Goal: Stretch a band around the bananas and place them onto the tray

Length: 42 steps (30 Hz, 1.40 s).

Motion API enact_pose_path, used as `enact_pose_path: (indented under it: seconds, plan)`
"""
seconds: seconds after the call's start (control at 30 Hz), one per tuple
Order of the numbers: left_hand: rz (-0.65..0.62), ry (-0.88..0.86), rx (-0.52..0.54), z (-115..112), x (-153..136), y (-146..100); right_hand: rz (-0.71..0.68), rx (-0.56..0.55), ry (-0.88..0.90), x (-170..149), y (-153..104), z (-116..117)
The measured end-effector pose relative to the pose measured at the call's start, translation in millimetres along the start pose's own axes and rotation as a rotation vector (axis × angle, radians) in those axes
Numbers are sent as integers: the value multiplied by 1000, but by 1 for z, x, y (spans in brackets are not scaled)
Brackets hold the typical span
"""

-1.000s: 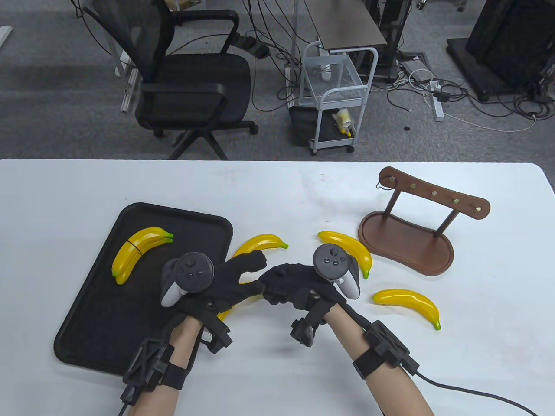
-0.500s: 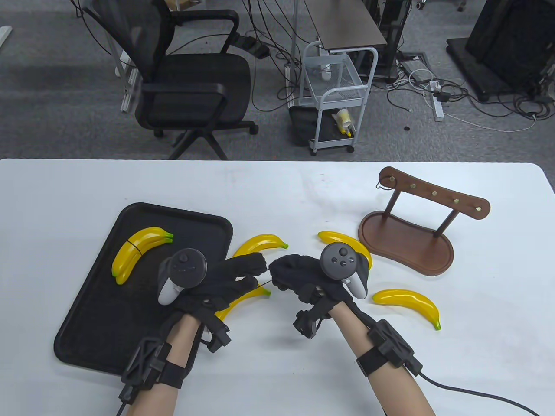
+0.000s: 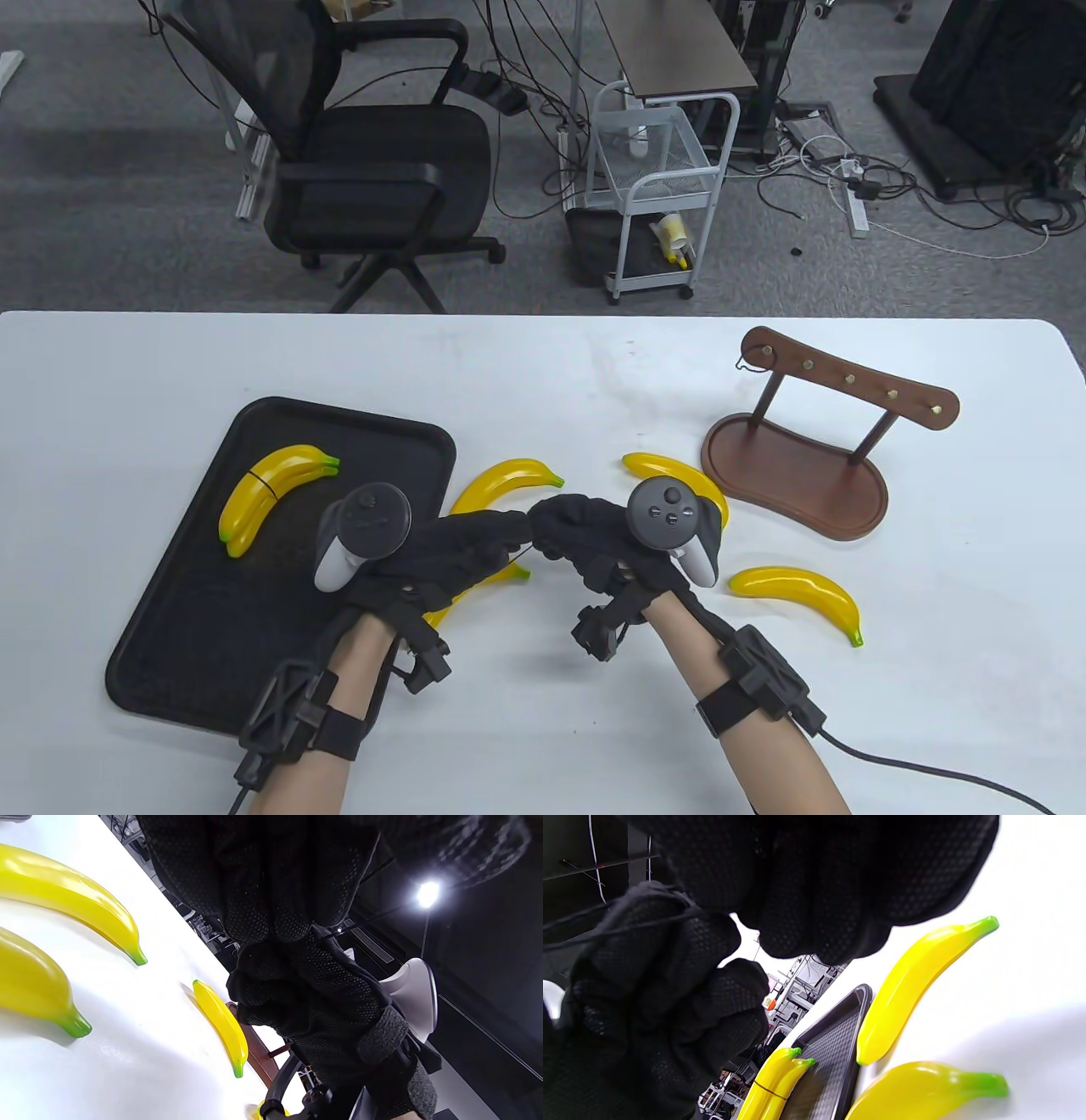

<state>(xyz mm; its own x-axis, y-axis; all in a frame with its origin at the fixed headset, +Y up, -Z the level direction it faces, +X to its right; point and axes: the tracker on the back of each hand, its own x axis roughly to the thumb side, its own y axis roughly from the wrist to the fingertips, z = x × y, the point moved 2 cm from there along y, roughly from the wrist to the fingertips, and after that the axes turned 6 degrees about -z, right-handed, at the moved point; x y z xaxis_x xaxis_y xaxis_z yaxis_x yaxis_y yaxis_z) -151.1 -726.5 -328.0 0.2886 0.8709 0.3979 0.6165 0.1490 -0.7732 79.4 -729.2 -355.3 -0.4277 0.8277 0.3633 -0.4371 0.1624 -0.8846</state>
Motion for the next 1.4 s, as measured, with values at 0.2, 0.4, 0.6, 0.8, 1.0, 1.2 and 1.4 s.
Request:
enact_pose_path:
  seconds: [0.2, 0.4, 0.6, 0.8, 1.0, 1.2, 1.4]
  plan:
    - [-13, -39, 7, 0, 1, 0, -5, 22, 31, -2, 0, 2]
    - [-31, -102, 16, 2, 2, 0, -8, 48, 72, -2, 1, 5]
    - [-30, -125, 5, 1, 2, 1, -27, 82, 85, -4, 2, 8]
    - [-36, -183, 1, 0, 0, 0, -58, 107, 174, -4, 1, 11]
    - [-40, -173, 6, 4, 5, -2, -65, 106, 207, -3, 1, 12]
    - [-23, -106, 18, 7, 7, -5, -58, 105, 188, -4, 0, 9]
    - [-1, -79, 73, 17, 7, -16, -69, 118, 88, -3, -1, 4]
